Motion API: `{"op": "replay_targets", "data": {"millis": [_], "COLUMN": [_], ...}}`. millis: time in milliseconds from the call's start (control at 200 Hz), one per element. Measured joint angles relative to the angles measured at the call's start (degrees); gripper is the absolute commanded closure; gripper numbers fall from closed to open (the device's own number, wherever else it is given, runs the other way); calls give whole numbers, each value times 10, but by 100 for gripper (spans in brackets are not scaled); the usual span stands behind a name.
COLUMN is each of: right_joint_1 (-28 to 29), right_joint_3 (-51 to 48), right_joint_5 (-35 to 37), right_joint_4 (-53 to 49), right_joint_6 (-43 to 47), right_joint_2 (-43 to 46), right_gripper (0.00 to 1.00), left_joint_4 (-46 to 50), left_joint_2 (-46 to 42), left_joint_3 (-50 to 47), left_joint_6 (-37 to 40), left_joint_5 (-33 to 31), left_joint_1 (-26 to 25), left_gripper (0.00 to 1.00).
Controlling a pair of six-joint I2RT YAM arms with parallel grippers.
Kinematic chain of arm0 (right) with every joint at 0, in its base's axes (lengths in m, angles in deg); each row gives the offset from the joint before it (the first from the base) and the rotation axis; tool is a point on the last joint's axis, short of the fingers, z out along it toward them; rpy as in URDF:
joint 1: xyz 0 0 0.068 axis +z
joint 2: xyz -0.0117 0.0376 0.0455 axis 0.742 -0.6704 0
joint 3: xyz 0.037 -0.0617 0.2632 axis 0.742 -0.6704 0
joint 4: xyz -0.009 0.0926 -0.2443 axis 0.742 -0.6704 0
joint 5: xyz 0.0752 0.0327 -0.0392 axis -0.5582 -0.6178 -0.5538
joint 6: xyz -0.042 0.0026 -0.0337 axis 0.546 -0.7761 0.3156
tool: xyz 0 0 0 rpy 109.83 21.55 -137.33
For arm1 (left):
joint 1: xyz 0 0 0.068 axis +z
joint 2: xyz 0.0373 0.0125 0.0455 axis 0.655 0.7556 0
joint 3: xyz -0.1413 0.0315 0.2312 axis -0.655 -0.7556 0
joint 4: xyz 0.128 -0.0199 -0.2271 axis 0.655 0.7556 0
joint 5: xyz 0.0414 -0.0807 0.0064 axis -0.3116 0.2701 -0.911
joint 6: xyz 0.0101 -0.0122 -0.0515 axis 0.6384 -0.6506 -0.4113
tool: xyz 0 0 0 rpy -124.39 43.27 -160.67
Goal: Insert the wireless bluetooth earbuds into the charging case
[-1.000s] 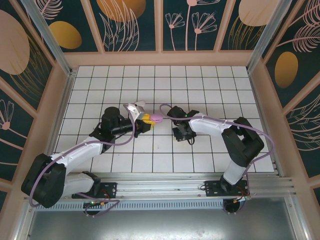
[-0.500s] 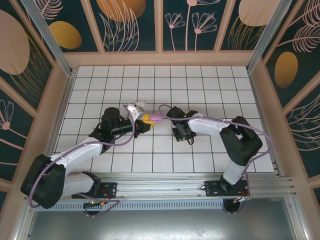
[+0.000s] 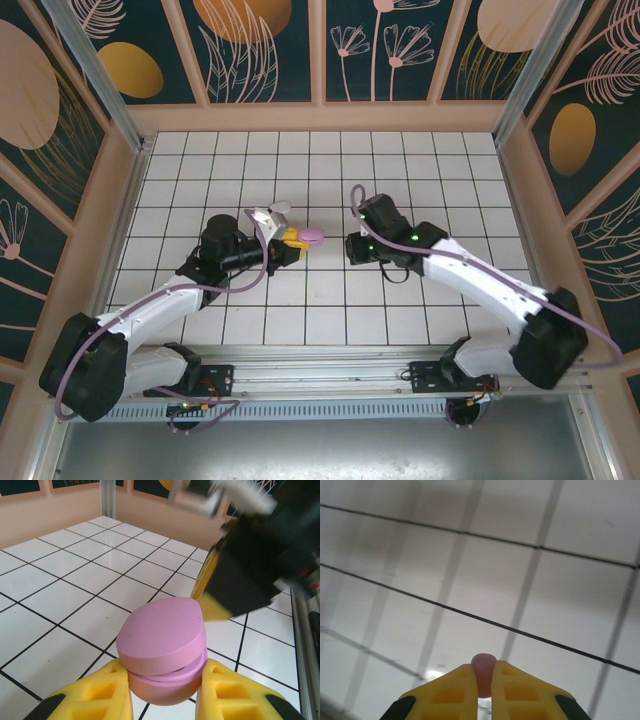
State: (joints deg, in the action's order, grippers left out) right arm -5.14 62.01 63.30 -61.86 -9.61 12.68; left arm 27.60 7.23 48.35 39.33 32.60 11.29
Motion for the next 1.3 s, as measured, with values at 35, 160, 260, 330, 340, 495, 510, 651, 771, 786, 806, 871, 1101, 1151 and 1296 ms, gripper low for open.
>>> {"op": "replay_targets", "data": {"millis": [35, 160, 260, 330, 340, 495, 510, 651, 771, 786, 806, 871, 1101, 1151, 1296], "right_joint_1": [0, 4, 6, 8, 9, 15, 15, 15, 12, 12, 10, 6, -12, -14, -19], "right_joint_3": [-1, -2, -2, -2, -2, 2, 4, 30, 60, 63, 68, 78, 93, 93, 93], "right_joint_5": [-23, -95, -141, -167, -170, -205, -208, -209, -205, -205, -205, -205, -206, -205, -208], "right_joint_4": [16, 57, 73, 78, 79, 81, 81, 77, 73, 72, 72, 70, 64, 64, 59], "right_joint_6": [-3, -9, -9, -8, -7, -2, -2, 9, 20, 22, 24, 28, 43, 45, 49], "right_joint_2": [19, 49, 47, 44, 43, 22, 19, -5, -19, -20, -21, -24, -33, -36, -46], "right_gripper": [91, 91, 91, 91, 91, 91, 91, 91, 92, 92, 92, 92, 92, 92, 92], "left_joint_4": [2, 7, 8, 8, 8, 10, 10, 10, 10, 10, 10, 10, 11, 14, 14], "left_joint_2": [0, 0, 0, 0, 0, 0, 0, 0, 0, 0, 0, 0, 0, 0, 0], "left_joint_3": [2, 8, 12, 14, 14, 20, 20, 21, 21, 21, 21, 21, 21, 21, 21], "left_joint_6": [0, 0, 0, 0, 0, 0, 0, 0, 0, 0, 0, 0, 0, 0, 0], "left_joint_5": [0, 2, 2, 2, 2, 4, 4, 8, 16, 17, 17, 17, 22, 23, 25], "left_joint_1": [0, 0, 0, 0, 0, 0, 0, 0, 0, 0, 0, 0, 0, 0, 0], "left_gripper": [100, 100, 100, 100, 100, 100, 100, 100, 100, 100, 100, 100, 100, 100, 100]}}
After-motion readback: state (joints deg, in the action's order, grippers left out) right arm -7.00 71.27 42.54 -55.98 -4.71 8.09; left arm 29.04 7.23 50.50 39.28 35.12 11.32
